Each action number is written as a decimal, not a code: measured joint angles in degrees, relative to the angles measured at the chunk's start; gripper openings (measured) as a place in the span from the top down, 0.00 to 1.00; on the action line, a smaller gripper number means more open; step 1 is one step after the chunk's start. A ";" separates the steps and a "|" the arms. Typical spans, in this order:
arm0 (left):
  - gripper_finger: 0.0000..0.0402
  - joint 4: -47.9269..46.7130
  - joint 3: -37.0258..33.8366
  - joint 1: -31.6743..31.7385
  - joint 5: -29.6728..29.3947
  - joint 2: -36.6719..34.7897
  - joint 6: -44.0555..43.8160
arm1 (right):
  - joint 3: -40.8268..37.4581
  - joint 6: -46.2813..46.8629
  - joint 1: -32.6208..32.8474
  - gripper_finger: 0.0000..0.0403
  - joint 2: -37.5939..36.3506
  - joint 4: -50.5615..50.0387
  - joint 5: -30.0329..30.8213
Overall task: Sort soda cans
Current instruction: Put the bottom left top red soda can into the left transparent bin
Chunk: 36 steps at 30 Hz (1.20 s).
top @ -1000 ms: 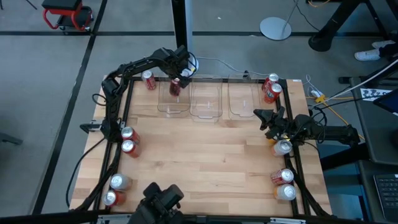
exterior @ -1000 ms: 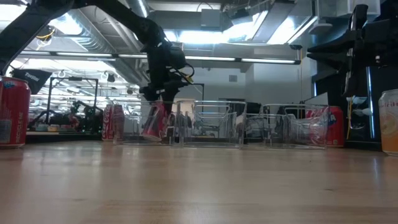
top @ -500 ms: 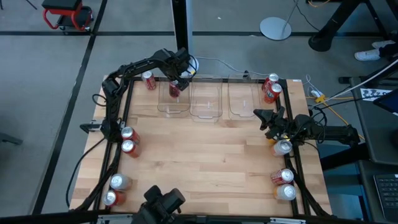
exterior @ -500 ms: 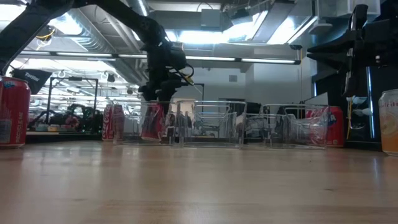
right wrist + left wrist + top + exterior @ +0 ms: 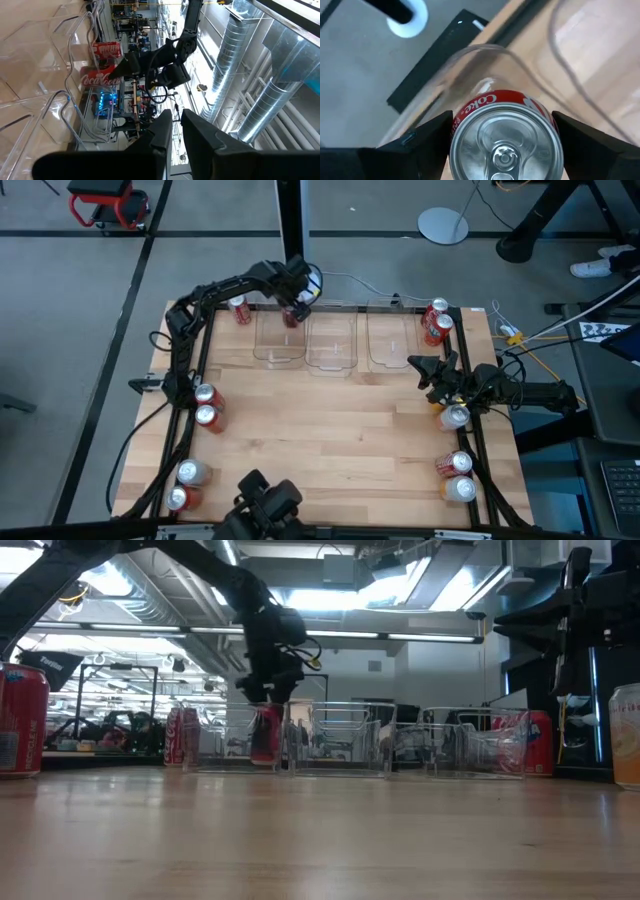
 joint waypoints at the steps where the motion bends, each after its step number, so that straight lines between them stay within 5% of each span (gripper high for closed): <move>1: 0.26 0.24 0.00 0.14 -1.34 0.00 0.08 | 0.01 0.00 0.00 0.88 0.00 0.00 0.00; 24: 0.24 2.14 -0.02 0.45 -1.36 0.00 1.41 | 0.02 0.00 0.00 0.88 0.00 -1.05 0.00; 36: 0.10 2.19 0.00 0.48 -1.41 -0.20 0.90 | 0.02 0.00 0.00 0.88 0.02 -1.05 0.01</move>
